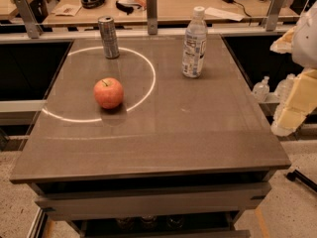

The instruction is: Pick apple

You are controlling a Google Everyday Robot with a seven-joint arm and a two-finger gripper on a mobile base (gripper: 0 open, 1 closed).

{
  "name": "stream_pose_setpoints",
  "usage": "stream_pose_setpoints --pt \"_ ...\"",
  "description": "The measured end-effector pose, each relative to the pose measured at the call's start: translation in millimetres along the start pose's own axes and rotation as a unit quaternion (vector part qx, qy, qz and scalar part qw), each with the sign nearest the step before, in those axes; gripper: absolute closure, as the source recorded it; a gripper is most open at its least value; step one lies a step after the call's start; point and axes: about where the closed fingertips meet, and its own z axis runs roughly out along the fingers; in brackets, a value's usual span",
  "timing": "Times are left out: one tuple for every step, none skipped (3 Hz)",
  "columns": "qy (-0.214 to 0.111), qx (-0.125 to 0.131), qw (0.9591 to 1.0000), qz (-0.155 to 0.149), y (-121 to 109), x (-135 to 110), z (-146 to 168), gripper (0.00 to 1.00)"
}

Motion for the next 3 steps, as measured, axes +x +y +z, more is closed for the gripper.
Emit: stream_pose_setpoints --pt "-0.008 0.003 1.0 -0.002 0 -1 -3 0.0" --pt "-0.038 -0.005 0.9987 0.033 5 3 -6 0.0" --pt "-0.101 -0.029 0.9917 0.074 23 -10 -4 0.0"
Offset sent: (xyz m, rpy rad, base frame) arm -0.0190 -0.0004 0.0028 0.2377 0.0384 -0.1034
